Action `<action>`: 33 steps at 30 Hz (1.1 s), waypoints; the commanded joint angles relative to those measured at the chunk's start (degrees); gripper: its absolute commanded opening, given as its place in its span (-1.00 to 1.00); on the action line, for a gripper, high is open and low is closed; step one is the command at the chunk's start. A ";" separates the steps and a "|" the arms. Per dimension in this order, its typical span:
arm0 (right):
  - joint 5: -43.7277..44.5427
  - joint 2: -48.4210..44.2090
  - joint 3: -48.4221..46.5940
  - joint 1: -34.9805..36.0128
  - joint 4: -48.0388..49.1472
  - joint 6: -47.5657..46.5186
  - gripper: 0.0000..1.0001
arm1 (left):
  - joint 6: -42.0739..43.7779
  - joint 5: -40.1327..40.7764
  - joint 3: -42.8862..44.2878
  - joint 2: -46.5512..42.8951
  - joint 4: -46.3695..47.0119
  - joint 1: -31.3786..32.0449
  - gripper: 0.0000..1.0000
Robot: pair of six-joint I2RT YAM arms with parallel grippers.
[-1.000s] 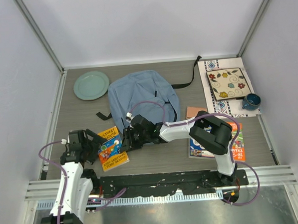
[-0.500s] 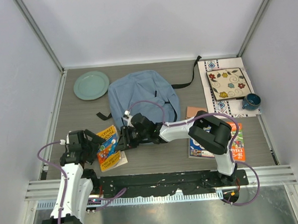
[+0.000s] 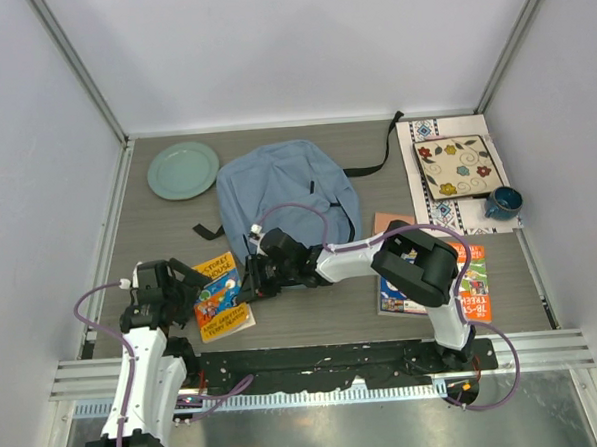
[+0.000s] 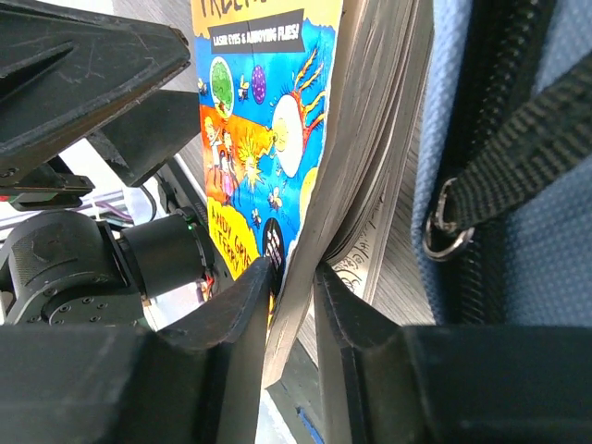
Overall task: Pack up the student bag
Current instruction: Pick up the book from the center of the board.
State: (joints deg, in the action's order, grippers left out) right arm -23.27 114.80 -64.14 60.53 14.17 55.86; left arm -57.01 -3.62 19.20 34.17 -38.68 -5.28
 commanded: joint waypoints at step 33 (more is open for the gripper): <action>-5.30 -20.13 9.38 -1.29 18.52 0.57 -0.98 | 2.60 2.39 25.70 -6.49 -13.78 0.36 0.99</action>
State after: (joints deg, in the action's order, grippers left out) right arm -26.37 104.31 -55.18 60.12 23.14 56.80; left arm -58.17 -2.79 37.23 26.50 -47.97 -5.08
